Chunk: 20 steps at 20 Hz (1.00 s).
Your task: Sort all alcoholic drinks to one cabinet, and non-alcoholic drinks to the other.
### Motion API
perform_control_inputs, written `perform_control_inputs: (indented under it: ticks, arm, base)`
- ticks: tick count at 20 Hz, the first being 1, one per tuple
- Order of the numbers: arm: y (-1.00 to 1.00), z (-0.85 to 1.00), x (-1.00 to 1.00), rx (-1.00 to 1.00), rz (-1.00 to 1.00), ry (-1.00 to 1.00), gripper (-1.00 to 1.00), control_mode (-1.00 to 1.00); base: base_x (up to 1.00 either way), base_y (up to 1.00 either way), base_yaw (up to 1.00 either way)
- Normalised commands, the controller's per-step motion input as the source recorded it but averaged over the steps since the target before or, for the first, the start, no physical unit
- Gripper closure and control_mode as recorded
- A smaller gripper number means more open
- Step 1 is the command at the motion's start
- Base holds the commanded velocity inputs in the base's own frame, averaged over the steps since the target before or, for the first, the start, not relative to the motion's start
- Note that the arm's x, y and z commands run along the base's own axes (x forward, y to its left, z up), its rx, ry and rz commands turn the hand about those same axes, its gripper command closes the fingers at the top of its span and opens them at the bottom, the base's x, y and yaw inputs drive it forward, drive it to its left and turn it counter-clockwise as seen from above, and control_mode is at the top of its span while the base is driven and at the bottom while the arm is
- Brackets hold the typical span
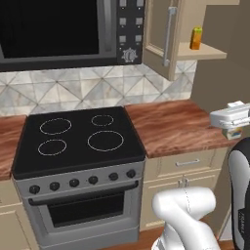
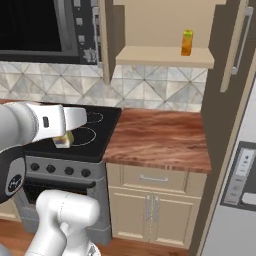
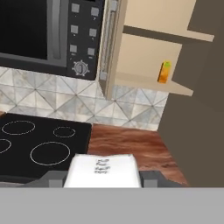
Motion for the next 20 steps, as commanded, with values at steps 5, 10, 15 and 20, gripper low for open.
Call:
perform_control_inputs:
  ticks: [5,10,15,20]
  arm:
    - [0.00,0.00,0.00,0.00,0.00,0.00,1.00,1.00]
    - [0.00,0.00,0.00,0.00,0.00,0.00,1.00,1.00]
    - [0.00,0.00,0.00,0.00,0.00,0.00,1.00,1.00]
    - [0.00,0.00,0.00,0.00,0.00,0.00,1.00,1.00]
  base:
    - [0.00,-0.54,0.00]
    - [0.00,-0.42,0.03]
    - [0.05,-0.31,0.06]
    - [0.09,-0.26,0.07]
